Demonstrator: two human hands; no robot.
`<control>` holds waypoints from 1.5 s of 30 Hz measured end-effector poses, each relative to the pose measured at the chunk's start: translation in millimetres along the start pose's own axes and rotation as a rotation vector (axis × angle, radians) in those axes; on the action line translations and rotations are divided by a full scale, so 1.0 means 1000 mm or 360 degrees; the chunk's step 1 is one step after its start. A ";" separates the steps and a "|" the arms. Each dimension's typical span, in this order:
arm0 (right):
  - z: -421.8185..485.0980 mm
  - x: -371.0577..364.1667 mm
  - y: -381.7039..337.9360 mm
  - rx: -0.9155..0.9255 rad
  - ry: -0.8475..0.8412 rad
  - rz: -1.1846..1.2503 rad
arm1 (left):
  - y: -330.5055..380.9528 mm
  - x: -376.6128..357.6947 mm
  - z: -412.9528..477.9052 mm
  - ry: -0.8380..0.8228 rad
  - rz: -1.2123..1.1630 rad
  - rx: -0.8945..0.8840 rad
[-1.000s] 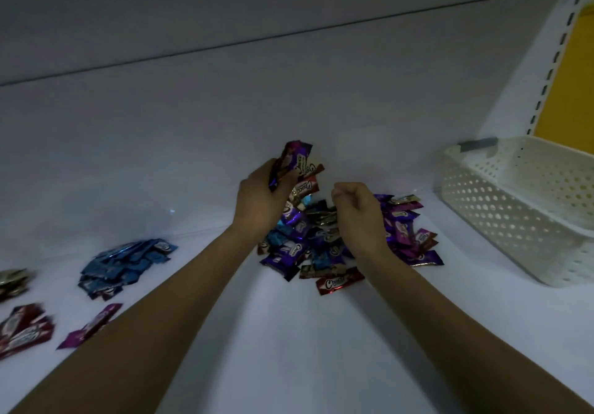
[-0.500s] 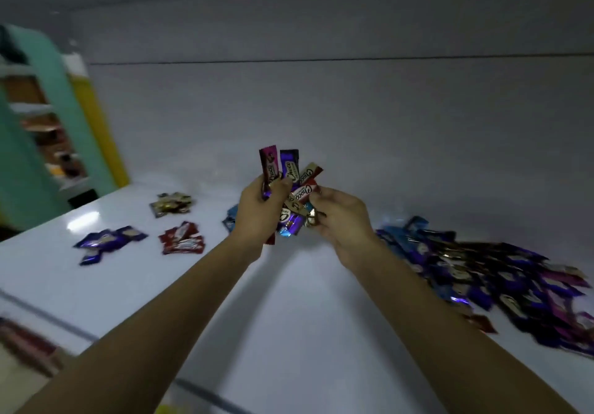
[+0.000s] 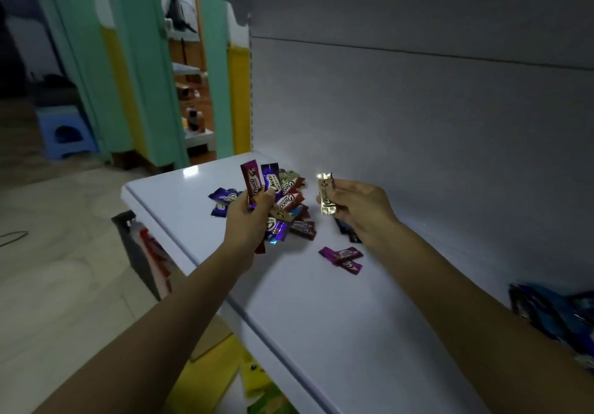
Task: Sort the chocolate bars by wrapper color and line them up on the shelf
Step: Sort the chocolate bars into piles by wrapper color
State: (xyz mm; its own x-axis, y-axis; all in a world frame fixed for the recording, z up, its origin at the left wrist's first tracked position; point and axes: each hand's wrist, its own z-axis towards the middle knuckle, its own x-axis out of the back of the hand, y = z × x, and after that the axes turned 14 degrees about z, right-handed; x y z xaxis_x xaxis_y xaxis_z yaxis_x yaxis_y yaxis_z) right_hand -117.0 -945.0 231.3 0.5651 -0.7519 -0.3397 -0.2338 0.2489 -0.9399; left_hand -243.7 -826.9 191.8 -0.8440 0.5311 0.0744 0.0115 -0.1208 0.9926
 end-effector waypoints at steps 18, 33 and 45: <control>0.178 -0.044 0.061 0.0476 0.0303 -0.1738 | -0.037 0.030 0.039 0.0019 0.0024 -0.0101; 0.069 -0.078 0.036 0.0327 -0.0792 -0.0786 | -0.032 0.034 0.029 0.0002 0.0074 -0.0146; 0.086 -0.086 0.023 -0.0004 -0.0192 -0.0182 | -0.029 0.037 0.024 0.0262 -0.0055 -0.0128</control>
State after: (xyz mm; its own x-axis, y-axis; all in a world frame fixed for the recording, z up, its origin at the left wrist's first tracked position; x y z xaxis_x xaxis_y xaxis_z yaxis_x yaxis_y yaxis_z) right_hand -103.2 -822.3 235.7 0.6791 -0.6962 -0.2327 -0.1645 0.1646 -0.9726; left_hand -262.0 -783.8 167.6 -0.9197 0.3923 0.0174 -0.0560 -0.1749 0.9830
